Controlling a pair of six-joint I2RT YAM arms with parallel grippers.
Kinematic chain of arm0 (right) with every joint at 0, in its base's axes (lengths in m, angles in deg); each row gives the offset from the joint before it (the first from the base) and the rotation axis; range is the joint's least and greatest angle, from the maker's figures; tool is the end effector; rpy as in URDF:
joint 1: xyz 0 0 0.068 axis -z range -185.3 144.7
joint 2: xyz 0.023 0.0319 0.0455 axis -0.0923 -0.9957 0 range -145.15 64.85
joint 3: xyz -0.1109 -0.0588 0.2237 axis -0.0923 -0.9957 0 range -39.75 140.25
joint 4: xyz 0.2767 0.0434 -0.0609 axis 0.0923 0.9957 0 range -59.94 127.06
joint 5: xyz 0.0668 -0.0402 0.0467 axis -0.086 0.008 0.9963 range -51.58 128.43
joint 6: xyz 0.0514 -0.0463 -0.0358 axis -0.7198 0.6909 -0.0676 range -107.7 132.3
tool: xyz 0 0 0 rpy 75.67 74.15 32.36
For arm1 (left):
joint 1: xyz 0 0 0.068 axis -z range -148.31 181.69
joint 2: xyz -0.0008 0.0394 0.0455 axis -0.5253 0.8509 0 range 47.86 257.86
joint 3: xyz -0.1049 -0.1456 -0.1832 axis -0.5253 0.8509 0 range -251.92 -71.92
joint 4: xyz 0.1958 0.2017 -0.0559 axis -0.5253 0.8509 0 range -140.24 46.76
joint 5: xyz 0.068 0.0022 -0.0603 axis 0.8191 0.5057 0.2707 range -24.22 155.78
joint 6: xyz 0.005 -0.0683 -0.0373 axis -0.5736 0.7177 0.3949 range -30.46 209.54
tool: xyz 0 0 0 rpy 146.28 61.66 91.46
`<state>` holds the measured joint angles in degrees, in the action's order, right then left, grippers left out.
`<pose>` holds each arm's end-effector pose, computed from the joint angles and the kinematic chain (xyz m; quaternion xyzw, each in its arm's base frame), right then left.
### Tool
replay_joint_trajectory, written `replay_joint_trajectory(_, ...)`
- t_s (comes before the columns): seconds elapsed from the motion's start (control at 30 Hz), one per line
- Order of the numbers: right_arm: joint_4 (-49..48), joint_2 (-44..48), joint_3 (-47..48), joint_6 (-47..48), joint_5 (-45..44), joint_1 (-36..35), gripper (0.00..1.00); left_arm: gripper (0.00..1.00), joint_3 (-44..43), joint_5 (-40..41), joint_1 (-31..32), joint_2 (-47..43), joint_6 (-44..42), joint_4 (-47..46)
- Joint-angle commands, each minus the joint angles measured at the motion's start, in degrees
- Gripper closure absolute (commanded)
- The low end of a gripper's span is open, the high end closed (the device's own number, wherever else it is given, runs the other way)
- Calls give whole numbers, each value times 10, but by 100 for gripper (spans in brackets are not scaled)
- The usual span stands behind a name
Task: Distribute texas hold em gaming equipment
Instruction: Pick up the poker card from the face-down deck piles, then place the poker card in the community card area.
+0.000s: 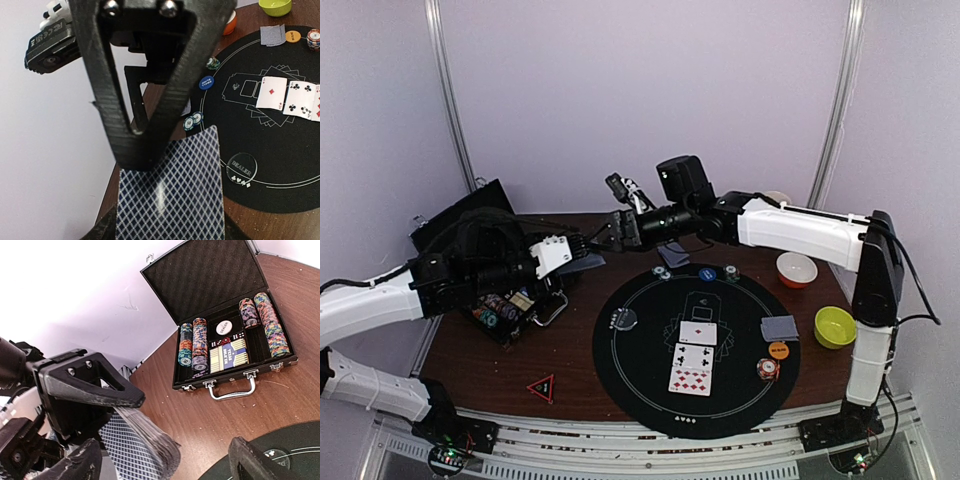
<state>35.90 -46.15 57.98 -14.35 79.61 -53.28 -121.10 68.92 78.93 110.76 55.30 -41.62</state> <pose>0.3048 0.4038 0.2996 -0.3416 0.7118 0.5569 0.2580 0.2170 -0.2292 0.2739 0.5303 0.6391 -0.0405 0.5556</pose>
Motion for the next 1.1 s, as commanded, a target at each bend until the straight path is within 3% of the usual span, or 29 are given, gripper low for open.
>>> replay_joint_trajectory(0.0,50,-27,30,40,-17,1,15,47,-8,-10,0,-10,1,-43)
replay_joint_trajectory(0.2,95,-36,54,66,-35,2,27,47,-7,-8,0,-11,-1,-52)
replay_joint_trajectory(0.4,110,-24,56,73,-51,6,52,48,-7,-3,0,-11,-3,-54)
replay_joint_trajectory(0.63,135,-10,63,85,-62,8,68,48,-6,4,0,-12,-7,-53)
replay_joint_trajectory(0.83,165,7,64,94,-73,15,100,48,-3,8,0,-12,-7,-51)
replay_joint_trajectory(1.07,225,47,61,114,-102,47,100,48,-1,13,0,-15,-7,-50)
